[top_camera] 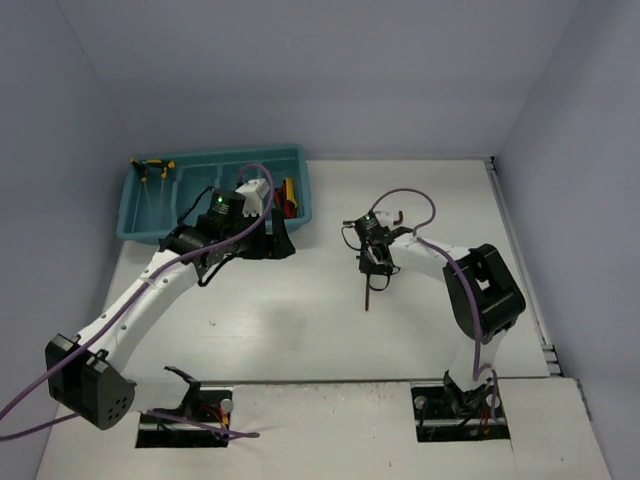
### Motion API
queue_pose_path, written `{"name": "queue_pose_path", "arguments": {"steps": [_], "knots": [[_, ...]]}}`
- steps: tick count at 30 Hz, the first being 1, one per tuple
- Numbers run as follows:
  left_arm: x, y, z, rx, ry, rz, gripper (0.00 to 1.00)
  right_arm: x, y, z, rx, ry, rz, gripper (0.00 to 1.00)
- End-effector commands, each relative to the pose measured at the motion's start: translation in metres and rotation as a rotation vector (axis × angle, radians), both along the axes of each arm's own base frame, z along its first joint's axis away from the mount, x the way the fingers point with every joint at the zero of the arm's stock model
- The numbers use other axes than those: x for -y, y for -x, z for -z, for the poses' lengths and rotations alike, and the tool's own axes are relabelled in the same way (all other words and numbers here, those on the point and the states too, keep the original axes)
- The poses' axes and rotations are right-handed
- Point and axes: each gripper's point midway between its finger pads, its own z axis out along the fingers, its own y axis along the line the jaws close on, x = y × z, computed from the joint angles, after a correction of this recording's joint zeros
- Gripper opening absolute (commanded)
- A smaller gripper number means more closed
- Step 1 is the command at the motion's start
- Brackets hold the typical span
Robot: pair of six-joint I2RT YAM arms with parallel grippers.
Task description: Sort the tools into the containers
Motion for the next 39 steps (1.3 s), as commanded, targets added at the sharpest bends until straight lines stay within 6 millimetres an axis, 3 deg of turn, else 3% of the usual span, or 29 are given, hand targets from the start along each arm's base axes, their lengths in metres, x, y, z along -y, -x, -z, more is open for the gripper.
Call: {"name": "queue_pose_path", "arguments": {"steps": [1, 9, 13, 21, 29, 39], "knots": [[0.029, -0.021, -0.038, 0.096, 0.192, -0.016, 0.72, -0.029, -0.014, -0.042, 0.141, -0.155, -0.091, 0.00], [0.062, -0.019, -0.022, 0.058, 0.235, 0.026, 0.72, -0.051, -0.017, -0.089, 0.265, -0.309, -0.149, 0.00], [0.081, -0.014, -0.014, 0.047, 0.260, 0.057, 0.72, -0.062, -0.023, -0.124, 0.337, -0.412, -0.147, 0.00], [0.101, -0.004, -0.004, 0.038, 0.261, 0.114, 0.71, -0.077, -0.033, -0.177, 0.414, -0.559, -0.145, 0.00], [0.106, -0.006, 0.014, 0.018, 0.217, 0.125, 0.63, -0.084, -0.034, -0.203, 0.435, -0.693, -0.146, 0.00], [0.134, -0.014, 0.013, 0.018, 0.243, 0.147, 0.63, -0.090, -0.031, -0.218, 0.457, -0.774, -0.145, 0.00]]}}
